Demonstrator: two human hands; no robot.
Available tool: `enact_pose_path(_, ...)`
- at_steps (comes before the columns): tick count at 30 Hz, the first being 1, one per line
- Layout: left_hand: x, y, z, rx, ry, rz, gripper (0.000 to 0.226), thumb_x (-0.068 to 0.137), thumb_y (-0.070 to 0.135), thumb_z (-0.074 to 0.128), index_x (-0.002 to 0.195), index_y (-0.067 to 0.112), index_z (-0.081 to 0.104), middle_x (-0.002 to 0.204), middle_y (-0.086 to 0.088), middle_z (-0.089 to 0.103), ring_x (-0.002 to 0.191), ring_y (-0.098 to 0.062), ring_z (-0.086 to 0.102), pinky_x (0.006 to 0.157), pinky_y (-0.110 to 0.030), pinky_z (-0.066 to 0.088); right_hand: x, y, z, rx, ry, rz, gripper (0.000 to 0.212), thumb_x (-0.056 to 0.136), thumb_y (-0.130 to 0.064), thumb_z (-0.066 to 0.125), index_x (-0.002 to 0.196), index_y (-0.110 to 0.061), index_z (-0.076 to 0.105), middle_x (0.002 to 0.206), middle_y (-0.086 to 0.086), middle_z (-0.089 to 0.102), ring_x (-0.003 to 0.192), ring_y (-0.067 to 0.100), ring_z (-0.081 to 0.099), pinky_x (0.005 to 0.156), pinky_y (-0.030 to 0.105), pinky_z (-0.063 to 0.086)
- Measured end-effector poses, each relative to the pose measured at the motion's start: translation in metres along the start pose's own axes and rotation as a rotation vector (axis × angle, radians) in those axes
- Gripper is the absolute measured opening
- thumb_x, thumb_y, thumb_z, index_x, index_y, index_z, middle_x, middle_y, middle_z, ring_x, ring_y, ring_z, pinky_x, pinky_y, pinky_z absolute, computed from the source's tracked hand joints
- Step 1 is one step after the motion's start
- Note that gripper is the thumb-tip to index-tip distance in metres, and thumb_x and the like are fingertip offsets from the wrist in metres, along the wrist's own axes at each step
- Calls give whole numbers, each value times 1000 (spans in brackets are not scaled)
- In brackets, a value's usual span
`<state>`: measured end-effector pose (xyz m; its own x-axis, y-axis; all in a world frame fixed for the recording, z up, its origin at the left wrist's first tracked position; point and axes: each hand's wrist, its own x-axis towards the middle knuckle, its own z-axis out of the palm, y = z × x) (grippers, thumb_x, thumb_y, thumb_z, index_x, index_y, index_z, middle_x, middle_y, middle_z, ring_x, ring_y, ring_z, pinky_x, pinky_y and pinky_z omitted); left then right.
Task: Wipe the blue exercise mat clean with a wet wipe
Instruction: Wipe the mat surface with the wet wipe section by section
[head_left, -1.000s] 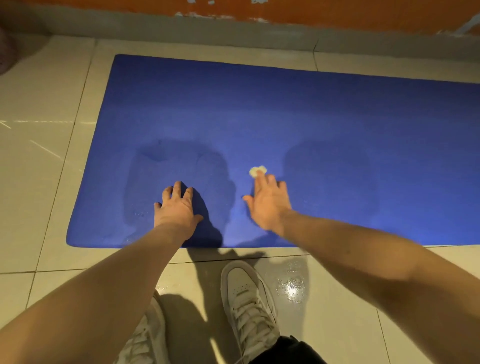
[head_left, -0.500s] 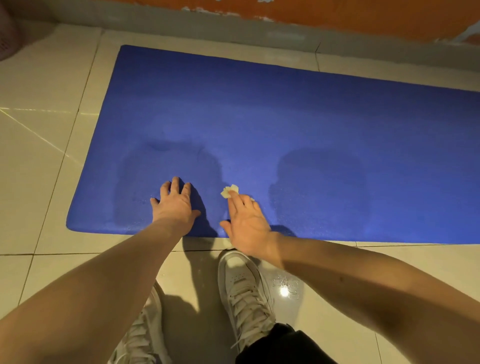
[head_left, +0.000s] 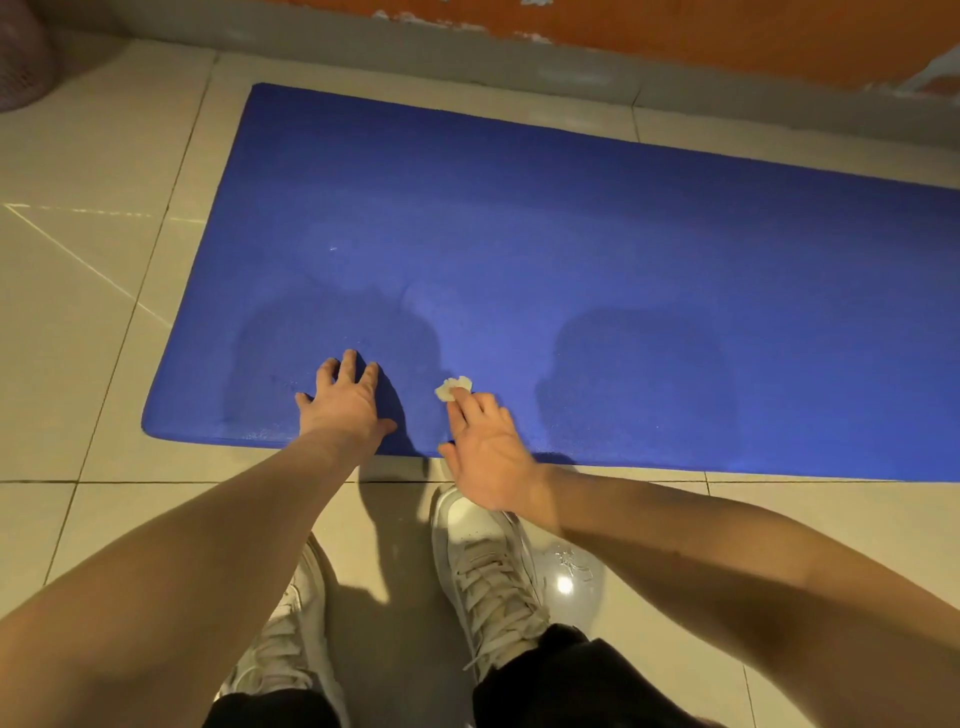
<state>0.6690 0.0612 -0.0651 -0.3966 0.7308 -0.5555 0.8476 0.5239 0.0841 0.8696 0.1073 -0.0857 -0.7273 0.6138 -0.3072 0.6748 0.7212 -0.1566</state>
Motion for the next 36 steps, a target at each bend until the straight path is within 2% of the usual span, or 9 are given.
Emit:
enact_pose_path(4, -2, 1, 2, 9, 9, -2, 87, 95, 49, 61, 160, 27, 8, 167, 2, -6, 152, -27, -3, 119, -58, 22, -3, 31, -3, -93, -54, -105, 63, 103, -31, 45, 157, -2, 28, 161, 12, 28, 128, 34, 40, 105, 43, 37)
enact_pose_path(9, -1, 1, 3, 11, 16, -5, 87, 96, 48, 61, 160, 26, 7, 167, 2, -5, 152, -28, -3, 118, -58, 23, -14, 103, -21, -113, -70, 247, 61, 105, -32, 37, 158, -6, 20, 162, 9, 19, 128, 34, 35, 98, 40, 35)
enact_pose_path(12, 0, 2, 3, 32, 8, -9, 87, 96, 49, 60, 160, 26, 6, 167, 1, -6, 152, -29, -3, 118, -58, 23, -13, 94, -13, -124, -80, 334, 63, 106, -36, 34, 156, 0, 21, 160, 14, 18, 124, 33, 36, 92, 37, 34)
enact_pose_path(14, 1, 2, 3, 43, 2, -13, 87, 96, 49, 59, 160, 25, 5, 166, 1, -7, 152, -29, -3, 117, -58, 24, -10, 68, -1, -181, -82, 300, 69, 104, -39, 33, 156, 4, 20, 161, 19, 16, 125, 35, 36, 89, 37, 36)
enact_pose_path(17, 2, 2, 4, 52, -5, -11, 87, 97, 49, 58, 160, 25, 4, 166, 1, -9, 152, -29, -4, 117, -58, 24, -19, 19, 8, -161, -28, 118, 66, 97, -36, 46, 151, 1, 37, 155, 21, 32, 117, 36, 46, 89, 42, 44)
enact_pose_path(21, 2, 3, 5, 57, -3, -9, 87, 97, 49, 57, 160, 25, 3, 166, 0, -9, 152, -29, -5, 118, -59, 22, -29, -5, 13, -71, 11, -80, 63, 91, -26, 50, 148, 0, 42, 152, 16, 41, 116, 33, 45, 91, 43, 41)
enact_pose_path(30, 4, 4, 7, 48, 7, -12, 87, 97, 48, 58, 160, 25, 4, 167, 0, -8, 152, -30, -5, 118, -60, 21, -65, 96, 4, -145, -54, 86, 60, 89, -15, 53, 146, 3, 45, 154, 19, 39, 116, 39, 49, 86, 44, 41)
enact_pose_path(33, 5, 4, 8, 45, 10, -10, 87, 96, 48, 59, 160, 24, 4, 167, 0, -8, 152, -30, -5, 117, -61, 22, -62, 77, 5, -127, -43, 111, 60, 89, -15, 45, 145, 7, 44, 153, 24, 36, 114, 42, 48, 87, 45, 41)
enact_pose_path(36, 4, 3, 6, 40, 12, -6, 88, 96, 48, 60, 160, 25, 5, 167, 0, -7, 152, -30, -5, 117, -61, 22, -52, 36, 10, -128, -22, -2, 63, 90, -17, 46, 148, 4, 37, 155, 22, 30, 115, 39, 44, 88, 45, 42)
